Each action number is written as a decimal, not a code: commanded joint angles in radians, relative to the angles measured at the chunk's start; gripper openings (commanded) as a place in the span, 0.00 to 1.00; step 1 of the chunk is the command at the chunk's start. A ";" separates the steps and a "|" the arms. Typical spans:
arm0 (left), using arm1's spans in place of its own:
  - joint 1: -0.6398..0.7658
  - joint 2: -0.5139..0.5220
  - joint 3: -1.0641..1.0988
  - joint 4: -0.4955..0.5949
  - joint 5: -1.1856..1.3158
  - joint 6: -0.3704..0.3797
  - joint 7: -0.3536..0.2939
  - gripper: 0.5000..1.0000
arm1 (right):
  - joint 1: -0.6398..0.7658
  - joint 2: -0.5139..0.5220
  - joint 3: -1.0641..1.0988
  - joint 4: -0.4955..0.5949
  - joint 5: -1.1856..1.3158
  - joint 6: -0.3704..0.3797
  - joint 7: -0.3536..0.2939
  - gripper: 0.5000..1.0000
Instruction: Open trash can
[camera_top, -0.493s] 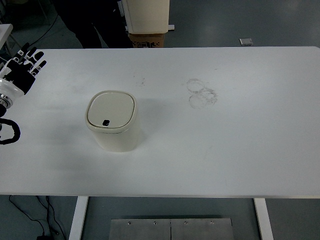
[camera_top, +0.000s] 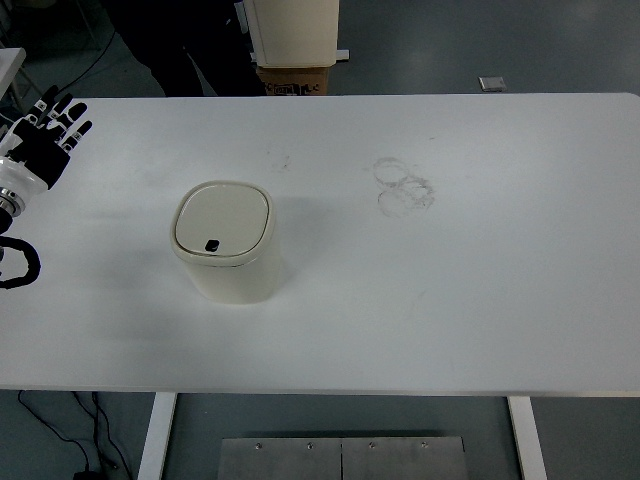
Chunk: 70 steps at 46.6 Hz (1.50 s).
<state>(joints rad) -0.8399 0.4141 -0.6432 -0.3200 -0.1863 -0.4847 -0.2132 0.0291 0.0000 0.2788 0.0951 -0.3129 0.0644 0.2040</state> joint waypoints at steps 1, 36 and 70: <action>-0.002 -0.003 -0.003 0.001 -0.001 0.001 0.000 1.00 | 0.000 0.000 0.000 0.000 0.000 0.000 0.000 0.98; -0.058 0.037 0.016 -0.042 0.004 0.026 0.002 1.00 | 0.000 0.000 0.000 0.000 0.000 0.000 0.000 0.98; -0.145 0.150 0.319 -0.291 0.001 0.153 0.000 1.00 | 0.000 0.000 0.000 0.000 0.000 0.000 0.000 0.98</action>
<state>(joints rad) -0.9719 0.5550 -0.3536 -0.5977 -0.1855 -0.3347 -0.2132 0.0291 0.0000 0.2790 0.0951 -0.3129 0.0644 0.2042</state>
